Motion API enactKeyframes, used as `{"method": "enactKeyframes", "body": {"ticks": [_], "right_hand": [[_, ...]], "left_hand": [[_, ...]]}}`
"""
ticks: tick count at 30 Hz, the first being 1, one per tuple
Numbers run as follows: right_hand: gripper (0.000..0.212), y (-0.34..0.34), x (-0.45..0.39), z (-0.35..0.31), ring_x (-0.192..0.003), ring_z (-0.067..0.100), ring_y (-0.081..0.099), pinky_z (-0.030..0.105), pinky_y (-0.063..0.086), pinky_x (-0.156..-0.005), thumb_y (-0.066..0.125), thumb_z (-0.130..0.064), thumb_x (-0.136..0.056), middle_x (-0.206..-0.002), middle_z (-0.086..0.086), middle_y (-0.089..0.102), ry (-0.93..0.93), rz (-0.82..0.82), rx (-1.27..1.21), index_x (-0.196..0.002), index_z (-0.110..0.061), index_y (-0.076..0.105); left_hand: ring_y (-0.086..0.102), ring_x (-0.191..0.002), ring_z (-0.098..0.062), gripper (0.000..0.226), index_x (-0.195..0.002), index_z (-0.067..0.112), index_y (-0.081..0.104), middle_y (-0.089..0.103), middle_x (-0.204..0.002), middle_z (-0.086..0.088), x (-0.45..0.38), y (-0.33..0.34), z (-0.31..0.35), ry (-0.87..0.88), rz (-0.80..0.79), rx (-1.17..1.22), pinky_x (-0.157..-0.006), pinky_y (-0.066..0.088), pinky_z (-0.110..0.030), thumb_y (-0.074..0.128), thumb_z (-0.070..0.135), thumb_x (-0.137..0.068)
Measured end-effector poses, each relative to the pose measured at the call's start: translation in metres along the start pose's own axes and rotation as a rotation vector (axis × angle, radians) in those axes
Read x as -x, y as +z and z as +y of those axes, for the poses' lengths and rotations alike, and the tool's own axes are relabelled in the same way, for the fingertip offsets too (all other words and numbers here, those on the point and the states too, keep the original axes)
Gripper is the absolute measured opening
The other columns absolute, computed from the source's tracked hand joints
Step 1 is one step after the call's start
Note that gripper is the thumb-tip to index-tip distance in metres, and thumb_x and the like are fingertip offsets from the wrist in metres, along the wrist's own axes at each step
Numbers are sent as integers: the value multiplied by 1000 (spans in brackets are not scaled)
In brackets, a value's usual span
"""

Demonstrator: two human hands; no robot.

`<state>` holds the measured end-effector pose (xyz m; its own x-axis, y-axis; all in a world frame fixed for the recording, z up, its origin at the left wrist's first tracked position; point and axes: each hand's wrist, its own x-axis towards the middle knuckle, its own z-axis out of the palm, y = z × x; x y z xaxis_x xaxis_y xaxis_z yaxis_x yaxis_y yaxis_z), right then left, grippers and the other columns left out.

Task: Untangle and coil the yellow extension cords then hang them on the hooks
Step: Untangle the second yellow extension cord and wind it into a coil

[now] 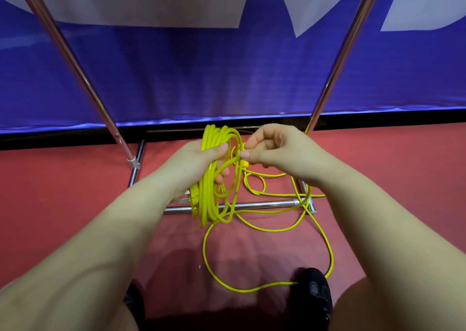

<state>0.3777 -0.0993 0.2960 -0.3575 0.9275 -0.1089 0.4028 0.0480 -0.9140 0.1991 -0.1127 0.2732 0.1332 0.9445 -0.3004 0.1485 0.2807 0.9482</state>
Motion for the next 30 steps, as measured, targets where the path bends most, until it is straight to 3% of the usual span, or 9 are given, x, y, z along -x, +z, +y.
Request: {"method": "enactKeyframes", "body": {"ticks": [4,8,10,14,17,21,24,26,30], "right_hand": [[58,-5,1,8,-71,14,49,35,43,-66,58,-60,-77,-80,16,63,121,-6,297,-90,-3,62],[16,-12,0,4,-63,14,44,24,37,-60,70,-21,-81,-67,3,50,-27,96,-119,-86,-17,55],[14,-15,1,2,-60,8,47,18,39,-58,66,-6,-82,-66,-1,53,-89,69,-261,-84,-16,56],[15,-15,3,-2,-54,6,49,16,39,-55,69,-5,-78,-56,-6,57,-111,97,-260,-76,-14,56],[21,-8,1,2,-56,18,40,29,32,-55,75,-12,-72,-57,1,50,-73,-1,-112,-78,-15,55],[24,4,1,7,-55,13,42,29,33,-54,74,-31,-75,-59,0,52,-15,-81,97,-80,-16,56],[48,1,1,10,-72,16,56,32,44,-73,50,-57,-85,-77,0,63,100,-35,362,-87,-10,61],[58,-5,-1,16,-87,20,61,36,46,-86,39,-59,-89,-91,8,68,155,-12,451,-93,-6,63],[31,-13,-2,12,-61,14,44,21,38,-55,63,-39,-84,-68,10,53,10,135,122,-75,-9,57]], "left_hand": [[52,-40,-13,23,-74,12,54,58,-50,-2,0,-4,2,-23,67,160,-52,49,-28,52,25,-94],[53,-41,-15,24,-74,9,53,57,-51,-3,2,-6,4,-35,-19,159,-56,50,-29,50,24,-93],[56,-43,-16,28,-71,7,55,59,-51,-4,5,-6,5,-40,-78,117,-56,52,-30,50,23,-93],[62,-46,-17,27,-72,8,57,63,-52,-5,14,2,9,-44,-144,117,-47,53,-25,47,22,-93],[64,-48,-17,21,-81,9,59,68,-60,-9,17,8,11,-45,-181,149,-47,54,-25,47,21,-92],[55,-43,-16,28,-74,7,57,62,-54,-5,16,8,6,-28,-187,81,-46,49,-24,47,23,-94],[51,-41,-15,28,-73,7,54,57,-51,-3,12,3,5,-34,-134,105,-47,49,-25,47,23,-95],[50,-40,-13,25,-74,9,53,57,-51,-3,10,-1,6,-28,-98,135,-48,49,-26,47,22,-94],[57,-41,-14,22,-78,9,54,62,-51,-4,12,-6,10,-48,-75,124,-46,51,-25,47,22,-94]]}}
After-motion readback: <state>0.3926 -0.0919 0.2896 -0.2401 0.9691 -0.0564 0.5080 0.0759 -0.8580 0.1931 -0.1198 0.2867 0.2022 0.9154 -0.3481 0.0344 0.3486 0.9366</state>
